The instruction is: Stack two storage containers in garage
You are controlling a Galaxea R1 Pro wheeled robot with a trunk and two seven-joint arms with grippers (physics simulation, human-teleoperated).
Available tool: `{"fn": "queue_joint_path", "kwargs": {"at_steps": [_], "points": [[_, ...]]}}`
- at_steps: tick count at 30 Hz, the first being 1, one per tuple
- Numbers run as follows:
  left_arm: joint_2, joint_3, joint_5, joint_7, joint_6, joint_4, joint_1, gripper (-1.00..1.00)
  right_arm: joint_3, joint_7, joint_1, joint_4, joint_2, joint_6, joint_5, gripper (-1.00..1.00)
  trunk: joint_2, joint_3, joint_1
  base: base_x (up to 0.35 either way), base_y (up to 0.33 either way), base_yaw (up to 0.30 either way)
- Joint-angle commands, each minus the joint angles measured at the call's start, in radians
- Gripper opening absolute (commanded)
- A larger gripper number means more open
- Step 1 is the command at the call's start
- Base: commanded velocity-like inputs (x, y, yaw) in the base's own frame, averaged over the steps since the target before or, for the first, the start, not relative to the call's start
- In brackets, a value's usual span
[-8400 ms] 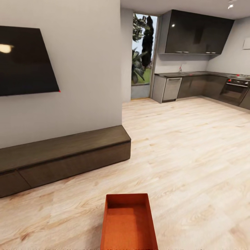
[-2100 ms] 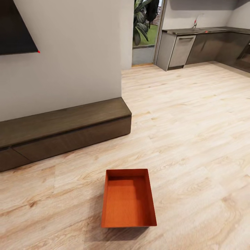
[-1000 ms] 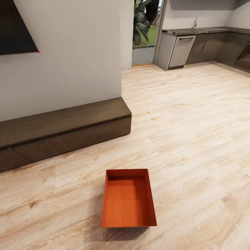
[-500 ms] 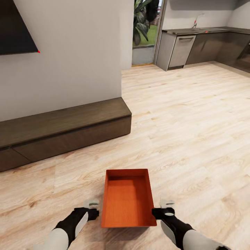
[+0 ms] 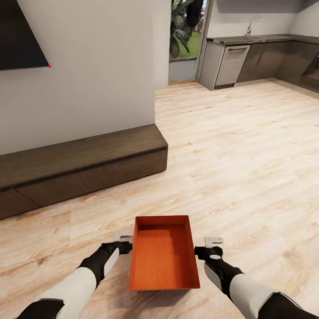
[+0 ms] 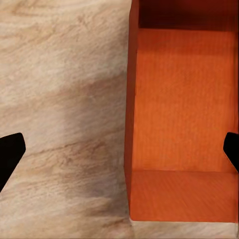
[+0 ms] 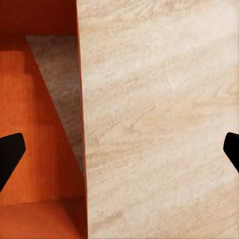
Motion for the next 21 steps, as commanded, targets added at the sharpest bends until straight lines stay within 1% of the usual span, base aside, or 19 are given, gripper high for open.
{"fn": "queue_joint_path", "kwargs": {"at_steps": [1, 2, 7, 8, 11, 13, 21], "points": [[-0.004, -0.001, 0.007, 0.005, 0.005, -0.002, 0.0, 1.0, 0.007, -0.004, -0.001, 0.001, 0.001, -0.006, -0.011, 1.0, 0.0, -0.001, 0.0, 0.0, 0.0, 0.0], [-0.007, -0.001, 0.007, 0.005, 0.004, -0.002, 0.0, 1.0, 0.006, -0.003, -0.001, 0.001, 0.013, -0.015, -0.012, 1.0, 0.0, -0.001, 0.0, 0.0, 0.0, 0.0], [-0.009, -0.003, 0.007, 0.005, -0.005, 0.006, -0.001, 1.0, 0.005, -0.002, -0.001, 0.001, 0.041, -0.033, -0.013, 1.0, 0.0, -0.001, 0.0, 0.0, 0.0, 0.0], [-0.015, 0.0, 0.008, 0.005, -0.023, 0.014, -0.001, 1.0, 0.005, -0.002, -0.001, 0.005, 0.061, -0.035, -0.012, 1.0, 0.0, -0.001, 0.0, 0.0, 0.0, 0.0], [-0.02, 0.001, 0.008, 0.005, -0.045, 0.04, -0.001, 1.0, 0.007, -0.002, 0.0, 0.033, 0.084, -0.036, -0.011, 1.0, 0.0, -0.001, 0.0, 0.0, 0.0, 0.0], [-0.021, 0.001, 0.008, 0.005, -0.05, 0.051, -0.001, 1.0, 0.007, -0.001, -0.001, 0.04, 0.092, -0.037, -0.011, 1.0, 0.0, -0.001, 0.0, 0.0, 0.0, 0.0], [-0.025, 0.001, 0.008, 0.005, -0.054, 0.077, -0.001, 1.0, 0.007, 0.002, 0.0, 0.045, 0.096, -0.037, -0.011, 1.0, 0.0, -0.001, 0.0, 0.0, 0.0, 0.0]]}}
